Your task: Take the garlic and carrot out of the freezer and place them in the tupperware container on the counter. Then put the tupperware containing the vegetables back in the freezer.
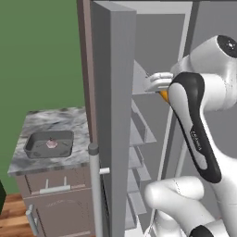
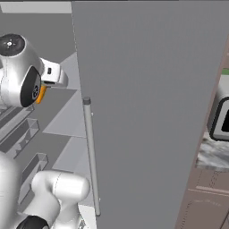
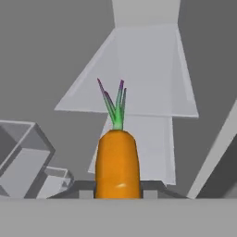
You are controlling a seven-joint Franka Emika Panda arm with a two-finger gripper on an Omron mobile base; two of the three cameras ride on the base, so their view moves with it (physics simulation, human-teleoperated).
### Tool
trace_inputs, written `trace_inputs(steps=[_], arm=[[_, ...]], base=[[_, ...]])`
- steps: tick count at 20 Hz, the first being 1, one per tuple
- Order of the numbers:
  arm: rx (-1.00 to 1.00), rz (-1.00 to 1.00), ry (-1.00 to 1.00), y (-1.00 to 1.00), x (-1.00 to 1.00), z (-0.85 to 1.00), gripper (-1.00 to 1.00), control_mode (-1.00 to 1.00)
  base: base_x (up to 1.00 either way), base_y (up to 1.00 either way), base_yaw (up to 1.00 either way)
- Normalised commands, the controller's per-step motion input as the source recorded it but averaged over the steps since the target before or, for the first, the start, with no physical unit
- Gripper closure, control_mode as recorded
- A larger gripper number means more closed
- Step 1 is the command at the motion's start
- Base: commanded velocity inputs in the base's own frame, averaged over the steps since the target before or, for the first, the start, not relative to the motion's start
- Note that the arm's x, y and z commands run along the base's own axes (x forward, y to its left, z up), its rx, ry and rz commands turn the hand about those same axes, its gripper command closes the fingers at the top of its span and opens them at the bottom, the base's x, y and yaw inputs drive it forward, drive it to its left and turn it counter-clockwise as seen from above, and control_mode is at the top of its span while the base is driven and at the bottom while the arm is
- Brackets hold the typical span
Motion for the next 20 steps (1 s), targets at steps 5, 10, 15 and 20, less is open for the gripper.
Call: trace_inputs(steps=[5,10,15,20], arm=[[0.00,-0.01,0.10,-0.21,-0.94,0.03,1.00,-1.00],[0.00,-0.02,0.14,-0.24,-0.73,0.00,1.00,-1.00],[0.00,-0.01,0.16,-0.17,-0.59,0.00,1.00,-1.00],[0.00,-0.04,0.11,0.00,-0.21,0.00,1.00,1.00]], base=[[0.00,0.00,0.00],[0.00,0.00,0.00],[0.00,0.00,0.00],[-0.14,0.00,-0.04]])
